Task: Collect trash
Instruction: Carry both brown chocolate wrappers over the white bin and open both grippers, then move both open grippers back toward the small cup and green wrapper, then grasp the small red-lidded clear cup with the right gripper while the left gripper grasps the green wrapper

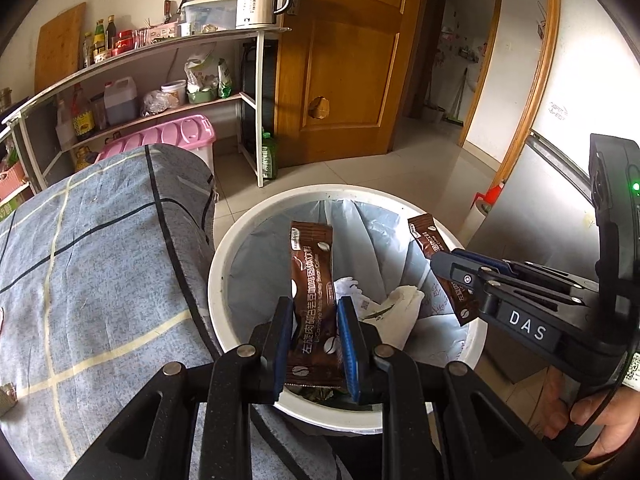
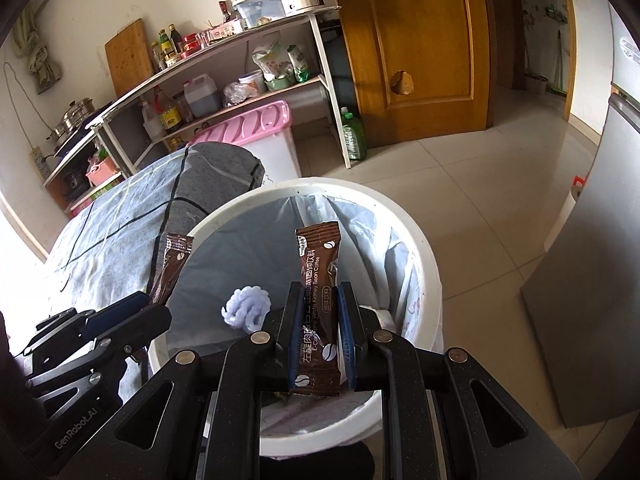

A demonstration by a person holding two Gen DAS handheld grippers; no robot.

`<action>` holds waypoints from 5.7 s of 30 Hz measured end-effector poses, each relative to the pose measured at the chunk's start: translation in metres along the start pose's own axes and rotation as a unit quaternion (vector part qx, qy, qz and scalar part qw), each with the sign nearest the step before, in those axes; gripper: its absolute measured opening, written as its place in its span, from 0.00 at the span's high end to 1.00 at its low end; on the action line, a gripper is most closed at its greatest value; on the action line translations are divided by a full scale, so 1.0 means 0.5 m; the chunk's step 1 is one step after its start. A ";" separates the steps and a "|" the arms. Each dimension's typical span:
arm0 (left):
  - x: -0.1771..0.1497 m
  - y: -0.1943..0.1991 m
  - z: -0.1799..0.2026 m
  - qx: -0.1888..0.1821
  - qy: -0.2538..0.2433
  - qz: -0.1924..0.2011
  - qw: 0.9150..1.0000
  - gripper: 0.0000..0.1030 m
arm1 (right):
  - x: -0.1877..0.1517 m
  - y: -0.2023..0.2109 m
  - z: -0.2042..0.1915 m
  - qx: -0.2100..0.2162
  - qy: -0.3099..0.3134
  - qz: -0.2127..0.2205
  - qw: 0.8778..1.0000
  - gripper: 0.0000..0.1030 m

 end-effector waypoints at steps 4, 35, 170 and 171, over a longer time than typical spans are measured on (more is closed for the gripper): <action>0.000 0.002 -0.011 0.003 0.005 0.000 1.000 0.70 | -0.004 0.000 -0.001 -0.008 0.000 -0.001 1.000 0.71; -0.011 0.152 -0.199 0.078 0.057 0.053 0.994 0.55 | -0.005 0.034 -0.200 0.072 0.042 0.027 0.996 0.60; -0.159 0.149 -0.593 0.065 -0.009 -0.053 0.996 0.57 | -0.026 -0.226 -0.774 0.242 0.158 -0.069 0.955 0.69; -0.159 0.150 -0.592 0.068 -0.008 -0.053 0.996 0.61 | -0.027 -0.223 -0.772 0.242 0.158 -0.068 0.955 0.69</action>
Point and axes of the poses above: each gripper's, at about its wrist camera, not at the fingertips, and y roughly against the way its jaws point, z to its right, x to its top, the point moved 10 cm from there along -y, roughly the way its jaws point, and after that the axes turned 7 degrees about z, right-handed, at the moved point
